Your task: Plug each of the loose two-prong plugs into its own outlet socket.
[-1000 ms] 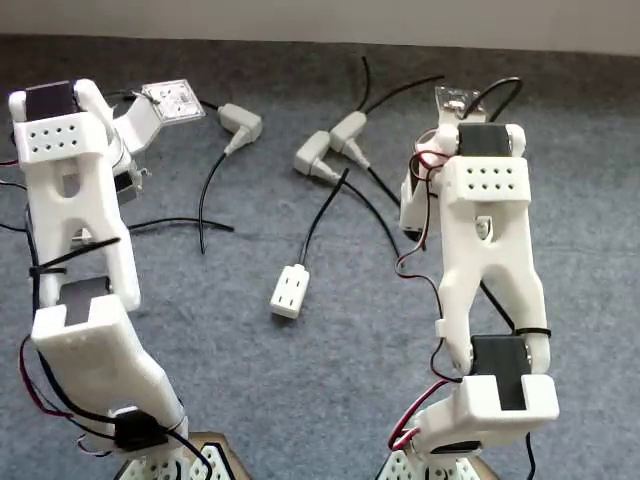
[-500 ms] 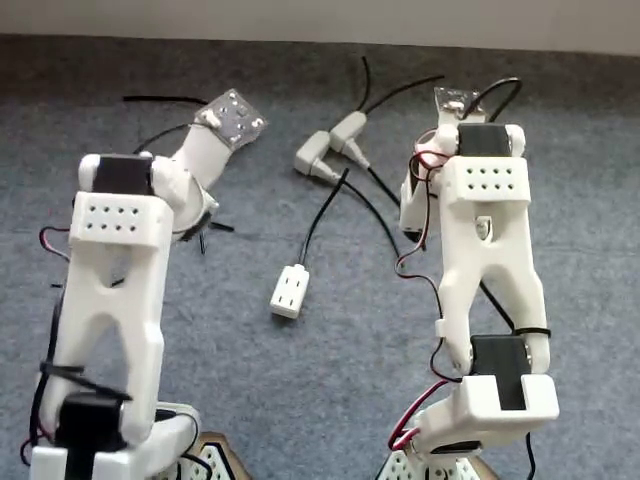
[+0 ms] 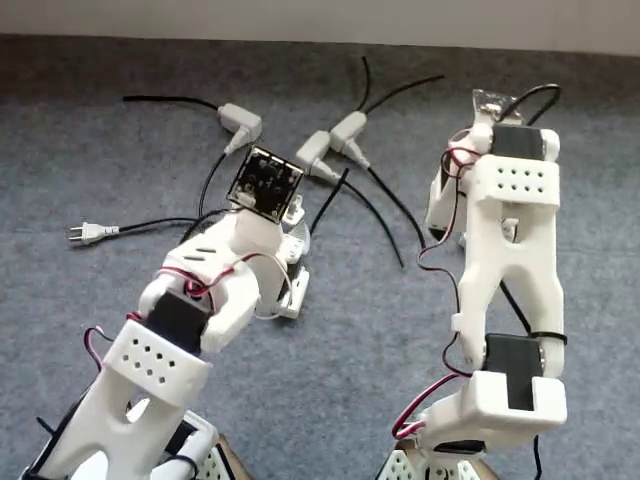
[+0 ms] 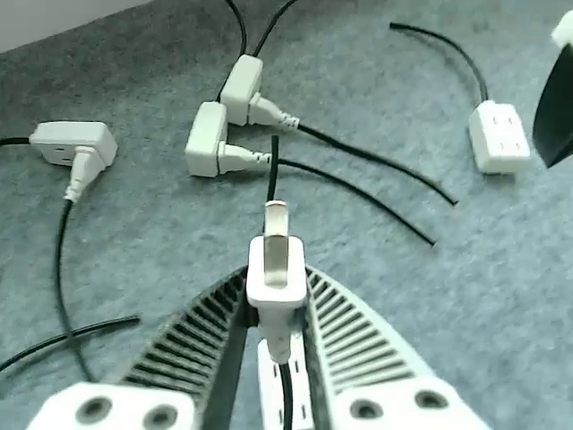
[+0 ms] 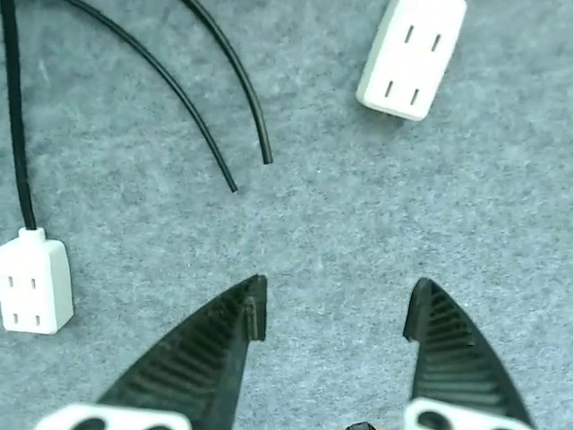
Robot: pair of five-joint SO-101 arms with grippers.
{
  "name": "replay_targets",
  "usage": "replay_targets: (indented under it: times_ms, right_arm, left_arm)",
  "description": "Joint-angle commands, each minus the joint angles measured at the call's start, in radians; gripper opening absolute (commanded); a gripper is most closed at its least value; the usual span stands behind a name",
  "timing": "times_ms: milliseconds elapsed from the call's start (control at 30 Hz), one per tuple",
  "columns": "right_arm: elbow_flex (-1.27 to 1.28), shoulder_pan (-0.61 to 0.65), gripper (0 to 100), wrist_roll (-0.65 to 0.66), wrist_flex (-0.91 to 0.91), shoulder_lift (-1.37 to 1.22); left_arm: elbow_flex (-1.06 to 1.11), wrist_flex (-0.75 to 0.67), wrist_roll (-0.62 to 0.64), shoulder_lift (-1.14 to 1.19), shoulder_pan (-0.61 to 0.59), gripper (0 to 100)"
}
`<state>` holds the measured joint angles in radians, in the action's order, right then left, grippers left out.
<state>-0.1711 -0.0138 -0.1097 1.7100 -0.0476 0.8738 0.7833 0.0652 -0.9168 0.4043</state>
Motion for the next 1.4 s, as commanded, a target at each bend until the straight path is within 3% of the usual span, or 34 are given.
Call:
replay_targets:
  times_ms: [0,100,300,567,867,1133,1367]
  right_arm:
    - [-0.015,-0.056,25.3,0.018,-0.045,0.041]
    - [-0.027,-0.038,25.3,0.083,-0.053,0.042]
    - [-0.162,0.038,25.3,0.104,0.002,0.042]
    - [-0.363,0.176,25.3,0.104,0.056,0.044]
    - [-0.547,0.420,25.1,0.107,0.056,0.156]
    - [-0.567,0.699,0.9,0.110,0.051,0.354]
    - [-0.555,0.822,0.7,0.112,0.054,0.441]
  left_arm:
    - [0.084,-0.204,0.124,-0.045,0.076,1]
    - [0.197,-0.391,0.203,-0.096,0.097,1]
    - [0.453,-0.727,0.206,-0.303,0.064,1]
    - [0.754,-0.974,0.204,-0.630,0.062,1]
    - [0.829,-0.954,0.207,-0.777,0.068,1]
    - [0.829,-0.907,0.206,-0.777,0.093,1]
    - [0.829,-0.907,0.204,-0.777,0.102,1]
